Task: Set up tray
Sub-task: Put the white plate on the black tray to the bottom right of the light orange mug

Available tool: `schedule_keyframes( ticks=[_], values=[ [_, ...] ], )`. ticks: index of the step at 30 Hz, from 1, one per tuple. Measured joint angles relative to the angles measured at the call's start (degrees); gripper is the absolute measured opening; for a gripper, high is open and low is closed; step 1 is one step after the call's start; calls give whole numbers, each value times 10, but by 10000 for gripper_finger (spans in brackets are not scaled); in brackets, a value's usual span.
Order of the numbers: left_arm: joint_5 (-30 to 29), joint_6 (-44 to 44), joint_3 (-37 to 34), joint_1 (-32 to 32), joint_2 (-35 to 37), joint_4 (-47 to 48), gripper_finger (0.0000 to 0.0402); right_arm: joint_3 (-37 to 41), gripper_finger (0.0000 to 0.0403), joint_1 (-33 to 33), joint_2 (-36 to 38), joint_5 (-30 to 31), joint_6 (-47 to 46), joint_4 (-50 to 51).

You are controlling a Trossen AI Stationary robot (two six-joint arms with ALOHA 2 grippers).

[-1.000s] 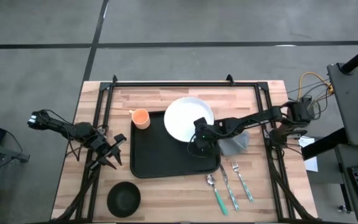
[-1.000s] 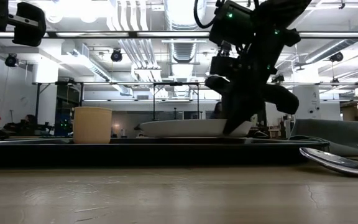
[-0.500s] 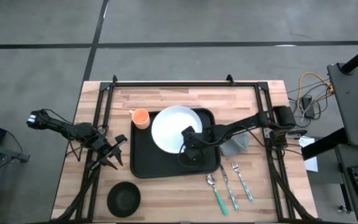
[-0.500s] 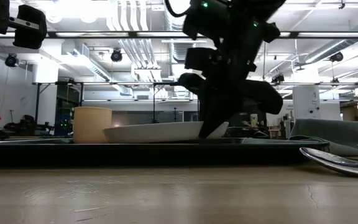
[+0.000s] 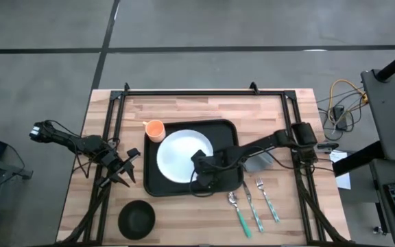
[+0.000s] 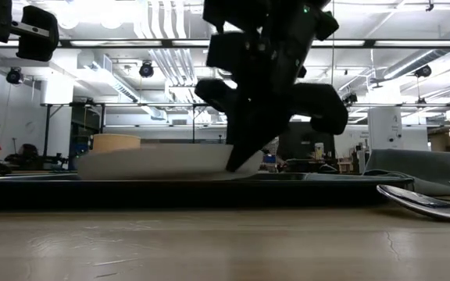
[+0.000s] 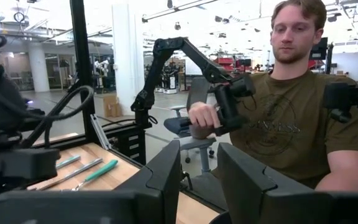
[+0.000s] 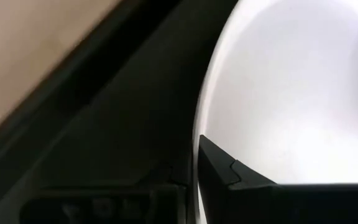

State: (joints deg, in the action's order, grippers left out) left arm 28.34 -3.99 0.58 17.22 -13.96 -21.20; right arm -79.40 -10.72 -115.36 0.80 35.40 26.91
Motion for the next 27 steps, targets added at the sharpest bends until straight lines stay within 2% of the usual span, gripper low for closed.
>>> schedule_keyframes(
  ticks=[27],
  values=[
    [0,0,0,0,-3,0,89,9,9,-11,0,-24,47,-101]
  ],
)
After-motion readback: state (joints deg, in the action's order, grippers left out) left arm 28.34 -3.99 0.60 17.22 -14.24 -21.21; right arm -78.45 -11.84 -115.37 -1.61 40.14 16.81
